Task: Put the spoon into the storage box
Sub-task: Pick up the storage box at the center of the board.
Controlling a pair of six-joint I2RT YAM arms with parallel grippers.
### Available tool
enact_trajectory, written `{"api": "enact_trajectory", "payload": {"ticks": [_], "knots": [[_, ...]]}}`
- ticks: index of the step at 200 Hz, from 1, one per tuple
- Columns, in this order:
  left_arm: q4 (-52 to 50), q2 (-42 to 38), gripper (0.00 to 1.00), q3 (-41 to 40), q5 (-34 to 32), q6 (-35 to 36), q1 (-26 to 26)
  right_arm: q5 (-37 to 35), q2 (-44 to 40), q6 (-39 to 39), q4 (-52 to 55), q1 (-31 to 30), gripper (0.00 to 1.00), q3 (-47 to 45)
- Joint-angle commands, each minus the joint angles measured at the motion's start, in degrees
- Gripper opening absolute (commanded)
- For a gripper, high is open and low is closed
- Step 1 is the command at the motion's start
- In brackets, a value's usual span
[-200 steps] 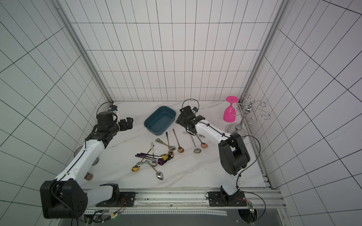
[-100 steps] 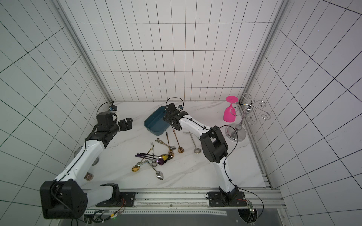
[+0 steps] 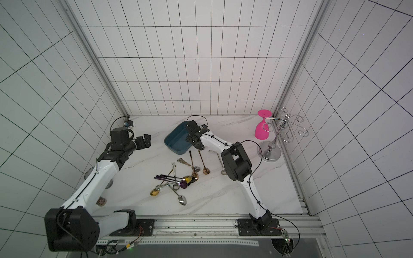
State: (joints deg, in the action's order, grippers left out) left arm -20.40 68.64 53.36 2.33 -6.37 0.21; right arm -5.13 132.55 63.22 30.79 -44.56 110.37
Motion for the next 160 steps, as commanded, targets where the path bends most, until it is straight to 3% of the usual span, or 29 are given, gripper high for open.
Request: {"api": "enact_trajectory", "payload": {"ticks": [1,62,103,132,160], "knots": [[1.09,-0.99,0.99,0.94,-0.96,0.76,-0.21,0.19,0.35,0.82,1.56,-0.39,0.68,1.62],[1.03,-1.41,0.99,1.20,-2.06,0.75,-0.30,0.26,-0.98,0.79,-0.19,-0.08,0.29,-0.57],[1.24,-1.58,0.99,0.89,-2.05,0.90,-0.40,0.16,-1.66,0.78,-0.86,0.32,0.11,-1.44],[1.74,-1.97,0.99,0.34,-1.51,0.93,-0.38,-0.59,-2.29,-0.29,-1.77,0.51,0.00,-1.86],[0.89,-1.63,0.99,1.28,-1.82,0.80,-0.25,0.70,-4.36,-0.20,-3.17,1.77,0.00,-3.65]]}}
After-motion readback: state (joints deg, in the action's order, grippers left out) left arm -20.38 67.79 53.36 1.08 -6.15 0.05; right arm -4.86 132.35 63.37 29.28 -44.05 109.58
